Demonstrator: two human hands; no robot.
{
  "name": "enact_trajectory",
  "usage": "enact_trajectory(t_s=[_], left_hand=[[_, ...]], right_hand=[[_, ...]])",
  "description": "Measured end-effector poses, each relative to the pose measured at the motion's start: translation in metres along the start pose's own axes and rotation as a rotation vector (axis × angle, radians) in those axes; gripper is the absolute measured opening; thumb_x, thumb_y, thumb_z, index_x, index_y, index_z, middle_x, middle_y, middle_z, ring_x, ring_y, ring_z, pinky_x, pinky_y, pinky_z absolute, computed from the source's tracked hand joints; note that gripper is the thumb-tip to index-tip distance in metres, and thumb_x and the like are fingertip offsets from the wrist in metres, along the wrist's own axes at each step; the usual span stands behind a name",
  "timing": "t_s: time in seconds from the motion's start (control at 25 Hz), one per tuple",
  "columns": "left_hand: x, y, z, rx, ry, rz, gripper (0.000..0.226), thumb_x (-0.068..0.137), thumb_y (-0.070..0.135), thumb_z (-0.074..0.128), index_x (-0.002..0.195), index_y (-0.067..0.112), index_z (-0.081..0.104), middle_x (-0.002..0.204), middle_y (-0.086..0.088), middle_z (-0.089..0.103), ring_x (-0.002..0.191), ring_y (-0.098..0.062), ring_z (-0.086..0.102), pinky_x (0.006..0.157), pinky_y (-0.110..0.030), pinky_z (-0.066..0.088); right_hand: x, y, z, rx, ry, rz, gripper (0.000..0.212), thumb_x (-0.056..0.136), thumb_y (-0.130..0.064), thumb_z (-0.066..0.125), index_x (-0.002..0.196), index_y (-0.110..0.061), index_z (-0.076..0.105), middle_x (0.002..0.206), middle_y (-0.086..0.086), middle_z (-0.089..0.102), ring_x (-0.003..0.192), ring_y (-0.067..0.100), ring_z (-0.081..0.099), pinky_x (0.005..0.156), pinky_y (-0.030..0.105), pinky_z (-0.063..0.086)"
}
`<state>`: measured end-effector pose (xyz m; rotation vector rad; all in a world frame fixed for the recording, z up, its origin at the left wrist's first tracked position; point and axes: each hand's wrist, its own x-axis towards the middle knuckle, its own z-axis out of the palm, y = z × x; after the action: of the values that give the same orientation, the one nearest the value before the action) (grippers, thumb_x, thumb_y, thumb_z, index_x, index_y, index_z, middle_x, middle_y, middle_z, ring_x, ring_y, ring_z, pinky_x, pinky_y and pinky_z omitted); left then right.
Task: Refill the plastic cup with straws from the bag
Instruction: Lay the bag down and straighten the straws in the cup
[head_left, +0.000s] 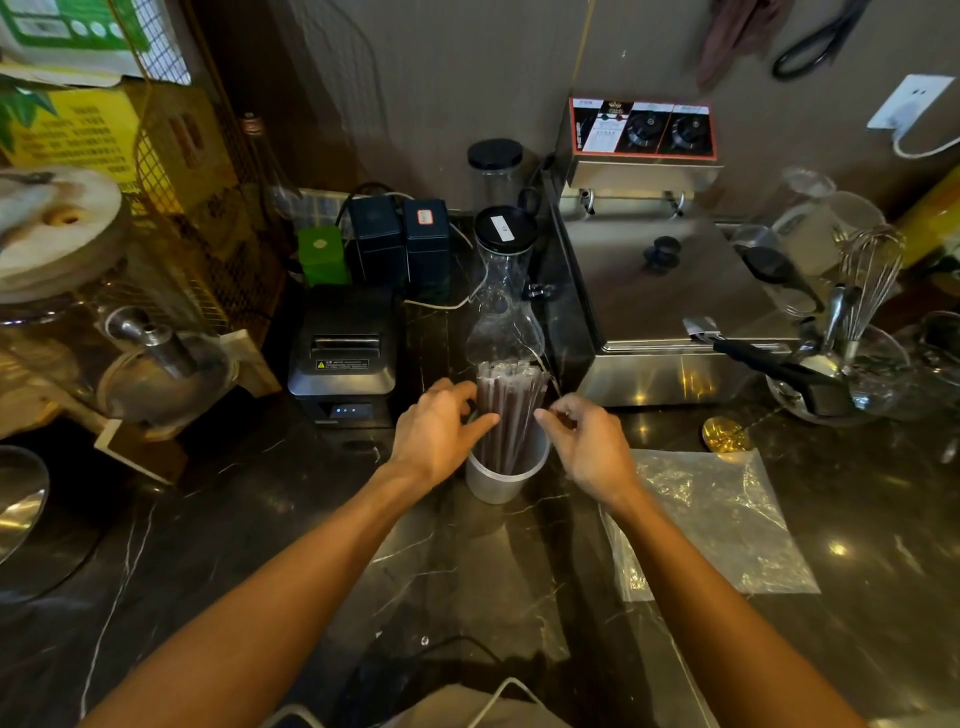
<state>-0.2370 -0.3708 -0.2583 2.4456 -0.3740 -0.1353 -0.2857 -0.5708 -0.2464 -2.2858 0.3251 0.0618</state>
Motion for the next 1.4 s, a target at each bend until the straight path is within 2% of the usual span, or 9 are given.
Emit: enact_trajectory(t_s=[0.08, 0.32, 0.64, 0.76, 0.88, 1.04, 1.12, 1.28, 1.4], left_hand=[[0.0, -0.001, 0.001, 0.038, 0.0, 0.043, 0.024, 0.095, 0.044, 0.066, 0.111, 0.026, 0.068, 0.105, 0.009, 0.055, 0.086, -0.008, 0.059, 0.078, -0.03, 0.056], [0.013, -0.001, -0.011, 0.104, -0.114, 0.099, 0.017, 0.096, 0.037, 0.066, 0.102, 0.022, 0.068, 0.1, 0.005, 0.057, 0.084, -0.012, 0.059, 0.078, -0.034, 0.055], [0.017, -0.01, -0.009, 0.034, -0.178, 0.057, 0.02, 0.093, 0.039, 0.068, 0.104, 0.023, 0.067, 0.097, 0.002, 0.063, 0.084, -0.017, 0.065, 0.081, -0.045, 0.058], [0.011, -0.013, -0.011, -0.098, -0.183, 0.036, 0.023, 0.092, 0.036, 0.071, 0.111, 0.023, 0.069, 0.091, 0.004, 0.069, 0.08, -0.013, 0.069, 0.079, -0.046, 0.06], [0.006, -0.013, -0.013, -0.186, -0.191, 0.013, 0.028, 0.093, 0.033, 0.071, 0.118, 0.022, 0.069, 0.081, 0.006, 0.071, 0.072, -0.008, 0.07, 0.076, -0.04, 0.062], [-0.006, -0.019, -0.013, -0.162, -0.212, -0.043, 0.02, 0.095, 0.033, 0.069, 0.113, 0.024, 0.069, 0.072, 0.006, 0.07, 0.065, -0.003, 0.068, 0.066, -0.021, 0.054], [-0.011, -0.02, -0.012, -0.238, -0.235, -0.069, 0.01, 0.097, 0.027, 0.068, 0.107, 0.026, 0.069, 0.073, -0.002, 0.074, 0.062, -0.001, 0.069, 0.063, -0.014, 0.052], [-0.004, -0.017, -0.007, -0.365, -0.159, -0.146, 0.008, 0.097, 0.019, 0.068, 0.104, 0.017, 0.071, 0.077, -0.011, 0.075, 0.064, -0.002, 0.071, 0.066, -0.017, 0.053], [0.015, -0.008, -0.005, -0.416, -0.105, -0.167, 0.009, 0.097, 0.019, 0.068, 0.105, 0.015, 0.07, 0.076, -0.006, 0.074, 0.068, -0.009, 0.073, 0.064, -0.021, 0.057]], right_hand=[[0.005, -0.003, 0.0, -0.022, 0.014, -0.101, 0.019, 0.103, -0.037, 0.061, 0.109, -0.022, 0.071, 0.097, -0.008, 0.072, 0.089, 0.008, 0.069, 0.083, 0.04, 0.061], [0.021, -0.008, -0.008, -0.136, -0.051, -0.282, 0.021, 0.102, -0.035, 0.061, 0.091, -0.02, 0.07, 0.083, -0.002, 0.067, 0.079, 0.015, 0.066, 0.074, 0.044, 0.057], [0.025, -0.003, -0.007, -0.208, -0.023, -0.314, 0.018, 0.103, -0.033, 0.06, 0.088, -0.022, 0.063, 0.085, 0.002, 0.062, 0.076, 0.019, 0.062, 0.071, 0.045, 0.056], [0.029, -0.002, -0.014, -0.176, -0.09, -0.248, 0.026, 0.099, -0.046, 0.063, 0.105, -0.023, 0.073, 0.099, -0.002, 0.072, 0.088, 0.013, 0.069, 0.077, 0.039, 0.06], [0.023, -0.001, -0.014, -0.118, -0.193, -0.15, 0.025, 0.098, -0.047, 0.064, 0.107, -0.027, 0.073, 0.104, -0.004, 0.076, 0.097, 0.011, 0.071, 0.085, 0.039, 0.06], [0.008, 0.009, -0.015, -0.026, -0.353, 0.096, 0.021, 0.1, -0.042, 0.063, 0.102, -0.022, 0.066, 0.089, 0.0, 0.072, 0.063, 0.011, 0.065, 0.053, 0.027, 0.054], [0.003, 0.013, -0.015, 0.108, -0.461, 0.21, 0.023, 0.101, -0.039, 0.063, 0.106, -0.016, 0.064, 0.084, 0.008, 0.071, 0.051, 0.013, 0.06, 0.047, 0.028, 0.053], [0.016, 0.005, -0.014, 0.205, -0.373, 0.214, 0.014, 0.103, -0.023, 0.061, 0.103, -0.011, 0.067, 0.083, 0.009, 0.071, 0.054, 0.011, 0.062, 0.052, 0.026, 0.056], [0.037, 0.0, -0.014, 0.231, -0.274, 0.216, 0.011, 0.105, -0.022, 0.059, 0.104, -0.016, 0.067, 0.082, 0.008, 0.07, 0.057, 0.011, 0.061, 0.055, 0.024, 0.054]])
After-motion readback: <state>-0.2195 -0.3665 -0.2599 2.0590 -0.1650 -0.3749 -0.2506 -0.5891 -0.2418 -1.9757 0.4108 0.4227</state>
